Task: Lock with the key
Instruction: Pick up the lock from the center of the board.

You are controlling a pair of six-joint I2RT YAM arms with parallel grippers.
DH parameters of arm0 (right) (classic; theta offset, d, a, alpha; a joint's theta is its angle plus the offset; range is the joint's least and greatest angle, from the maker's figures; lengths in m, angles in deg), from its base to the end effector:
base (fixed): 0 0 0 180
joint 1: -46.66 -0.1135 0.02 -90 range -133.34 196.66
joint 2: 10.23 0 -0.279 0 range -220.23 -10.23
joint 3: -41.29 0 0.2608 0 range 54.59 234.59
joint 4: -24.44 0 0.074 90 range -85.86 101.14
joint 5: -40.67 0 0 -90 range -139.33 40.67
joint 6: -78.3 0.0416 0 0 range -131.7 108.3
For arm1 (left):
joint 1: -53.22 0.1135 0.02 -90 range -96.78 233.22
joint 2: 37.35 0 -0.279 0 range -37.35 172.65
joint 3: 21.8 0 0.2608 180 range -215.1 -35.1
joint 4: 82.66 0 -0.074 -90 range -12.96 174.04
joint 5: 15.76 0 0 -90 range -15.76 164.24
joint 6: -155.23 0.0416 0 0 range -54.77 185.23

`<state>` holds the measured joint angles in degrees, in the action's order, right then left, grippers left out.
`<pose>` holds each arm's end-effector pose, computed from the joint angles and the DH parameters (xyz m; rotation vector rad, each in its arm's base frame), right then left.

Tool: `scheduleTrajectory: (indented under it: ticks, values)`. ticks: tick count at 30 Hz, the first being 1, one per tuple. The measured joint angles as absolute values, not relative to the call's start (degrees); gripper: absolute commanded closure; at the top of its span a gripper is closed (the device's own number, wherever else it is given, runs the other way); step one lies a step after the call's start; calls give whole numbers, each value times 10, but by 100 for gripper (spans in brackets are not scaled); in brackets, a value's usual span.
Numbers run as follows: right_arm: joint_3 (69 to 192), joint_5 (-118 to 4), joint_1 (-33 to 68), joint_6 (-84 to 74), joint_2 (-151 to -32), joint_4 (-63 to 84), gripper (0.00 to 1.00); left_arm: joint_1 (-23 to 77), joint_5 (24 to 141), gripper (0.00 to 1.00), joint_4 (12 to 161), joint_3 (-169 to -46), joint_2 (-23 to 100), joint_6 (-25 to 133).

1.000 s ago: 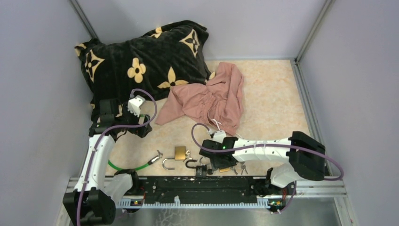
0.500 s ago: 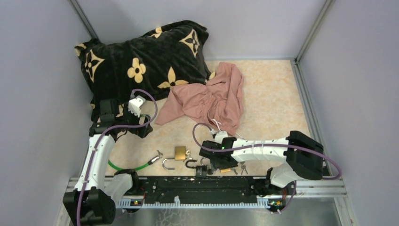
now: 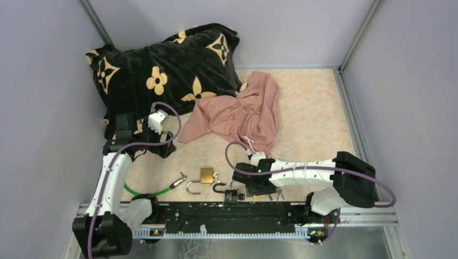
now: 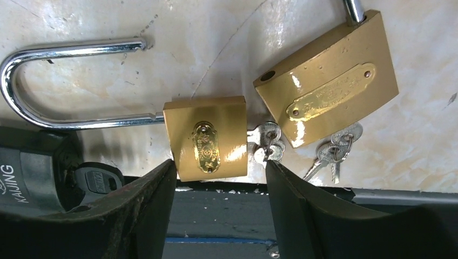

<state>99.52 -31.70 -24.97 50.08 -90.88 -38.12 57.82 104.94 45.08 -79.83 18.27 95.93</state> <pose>0.0831 0.2102 0.1761 -0.2233 2.8153 -0.0595 0.1949 -0.0056 0.2708 0.7445 2.1896 -0.3470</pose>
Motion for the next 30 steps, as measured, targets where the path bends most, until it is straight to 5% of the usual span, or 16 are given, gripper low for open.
scheduleTrajectory:
  ticks: [14,19,30]
  values:
    - [981,-333,-251,503,-931,-340,40,578,1054,1,451,-798,190,959]
    - [979,-333,-252,508,-931,-331,100,578,1054,1,451,-798,191,959]
    - [944,-294,-253,486,-869,-304,100,547,1090,21,416,-844,205,970]
